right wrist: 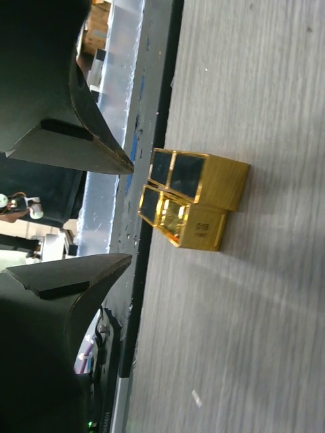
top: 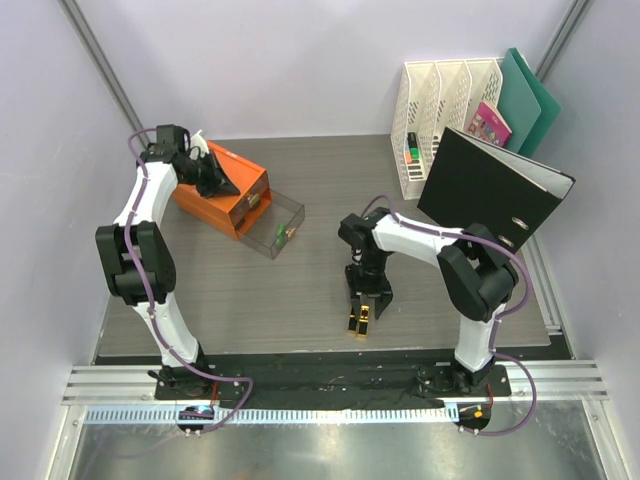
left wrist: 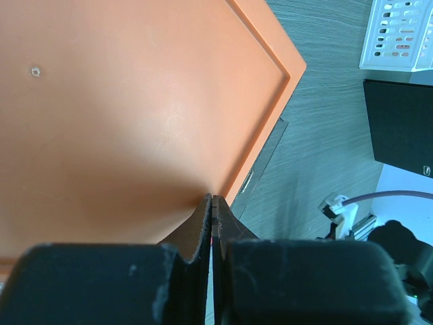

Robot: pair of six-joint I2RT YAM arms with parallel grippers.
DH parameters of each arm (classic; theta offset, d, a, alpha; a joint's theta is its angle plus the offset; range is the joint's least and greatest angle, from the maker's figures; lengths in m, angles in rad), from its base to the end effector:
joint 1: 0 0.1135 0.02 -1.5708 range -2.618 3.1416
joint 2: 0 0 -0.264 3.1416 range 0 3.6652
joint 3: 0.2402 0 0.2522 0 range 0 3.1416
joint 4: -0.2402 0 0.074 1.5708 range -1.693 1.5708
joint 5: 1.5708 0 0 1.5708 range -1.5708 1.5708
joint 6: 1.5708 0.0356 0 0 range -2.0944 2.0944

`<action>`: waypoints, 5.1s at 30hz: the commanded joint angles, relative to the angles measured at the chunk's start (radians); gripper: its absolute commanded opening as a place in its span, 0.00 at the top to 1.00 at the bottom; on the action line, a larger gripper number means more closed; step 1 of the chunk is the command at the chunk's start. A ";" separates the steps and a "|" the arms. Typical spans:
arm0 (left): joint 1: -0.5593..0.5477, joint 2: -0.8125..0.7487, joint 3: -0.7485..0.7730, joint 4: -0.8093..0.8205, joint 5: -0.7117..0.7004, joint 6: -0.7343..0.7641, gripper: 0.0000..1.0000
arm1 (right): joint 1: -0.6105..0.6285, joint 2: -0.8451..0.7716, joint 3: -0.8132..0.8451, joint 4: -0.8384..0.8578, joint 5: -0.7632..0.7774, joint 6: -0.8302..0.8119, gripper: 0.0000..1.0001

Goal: Organize the makeup

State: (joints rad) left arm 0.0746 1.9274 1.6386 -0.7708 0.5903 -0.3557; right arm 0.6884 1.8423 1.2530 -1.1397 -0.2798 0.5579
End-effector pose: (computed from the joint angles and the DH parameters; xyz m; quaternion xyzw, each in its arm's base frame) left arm 0.4151 0.0111 0.2583 -0.1258 0.9200 -0.3125 0.2001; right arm 0.2337 0.2050 0.1747 0.0534 -0.9858 -0.0672 0.1447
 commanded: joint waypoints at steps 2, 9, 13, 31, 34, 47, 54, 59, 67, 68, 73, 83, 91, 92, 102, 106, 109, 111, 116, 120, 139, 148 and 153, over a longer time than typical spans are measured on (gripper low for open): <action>-0.019 0.157 -0.131 -0.288 -0.254 0.100 1.00 | 0.005 0.021 0.026 0.000 -0.029 -0.018 0.47; -0.018 0.156 -0.135 -0.285 -0.259 0.098 1.00 | 0.007 0.034 -0.032 0.037 -0.024 -0.026 0.48; -0.019 0.157 -0.132 -0.286 -0.261 0.098 1.00 | 0.007 0.054 -0.062 0.061 -0.012 -0.029 0.51; -0.019 0.150 -0.137 -0.289 -0.262 0.101 1.00 | 0.007 0.166 -0.026 0.186 -0.012 -0.038 0.53; -0.021 0.143 -0.140 -0.289 -0.264 0.101 1.00 | 0.007 0.181 0.006 0.184 -0.009 -0.039 0.53; -0.019 0.142 -0.134 -0.294 -0.261 0.104 1.00 | -0.009 0.175 0.019 0.163 0.060 -0.069 0.94; -0.019 0.139 -0.132 -0.295 -0.261 0.104 1.00 | -0.018 0.164 0.316 0.086 0.096 -0.119 0.98; -0.019 0.133 -0.137 -0.295 -0.257 0.103 1.00 | -0.024 0.219 0.566 0.099 0.057 -0.121 0.99; -0.019 0.142 -0.132 -0.297 -0.248 0.103 1.00 | -0.024 0.494 1.097 0.132 -0.096 -0.070 0.98; -0.019 0.142 -0.134 -0.298 -0.247 0.103 1.00 | -0.026 0.517 1.167 0.141 -0.105 -0.056 0.98; -0.019 0.134 -0.140 -0.292 -0.244 0.100 1.00 | -0.026 0.583 1.177 0.332 -0.186 0.089 0.97; -0.019 0.133 -0.143 -0.295 -0.250 0.101 1.00 | -0.021 0.621 1.183 0.462 -0.194 0.168 0.53; -0.019 0.131 -0.141 -0.295 -0.251 0.101 1.00 | -0.024 0.548 1.102 0.469 -0.156 0.142 0.39; -0.019 0.130 -0.140 -0.297 -0.250 0.101 1.00 | -0.026 0.522 1.082 0.466 -0.154 0.139 0.39; -0.019 0.119 -0.154 -0.288 -0.248 0.098 1.00 | -0.006 0.246 0.783 0.240 -0.098 -0.189 0.33; -0.019 0.131 -0.152 -0.283 -0.242 0.096 1.00 | 0.005 0.117 0.532 0.179 -0.053 -0.309 0.25; -0.019 0.139 -0.151 -0.279 -0.239 0.096 1.00 | 0.011 0.052 0.410 0.135 -0.039 -0.378 0.17; -0.019 0.142 -0.151 -0.277 -0.238 0.098 1.00 | 0.022 0.025 0.363 0.114 -0.004 -0.404 0.15; -0.019 0.153 -0.149 -0.278 -0.233 0.100 1.00 | 0.131 0.009 0.301 0.067 0.106 -0.429 0.11; -0.019 0.153 -0.148 -0.278 -0.233 0.101 1.00 | 0.229 0.057 0.306 0.063 0.224 -0.426 0.07; -0.019 0.145 -0.158 -0.282 -0.241 0.107 1.00 | 0.356 0.264 0.388 0.106 0.433 -0.458 0.00; -0.019 0.148 -0.154 -0.286 -0.245 0.107 1.00 | 0.356 0.287 0.367 0.124 0.389 -0.451 0.12; -0.021 0.150 -0.149 -0.288 -0.247 0.106 1.00 | 0.356 0.290 0.370 0.109 0.384 -0.440 0.75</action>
State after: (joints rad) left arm 0.0757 1.9167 1.6157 -0.7460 0.5964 -0.3546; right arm 1.0393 2.1269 1.6127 -1.0405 0.0990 0.1059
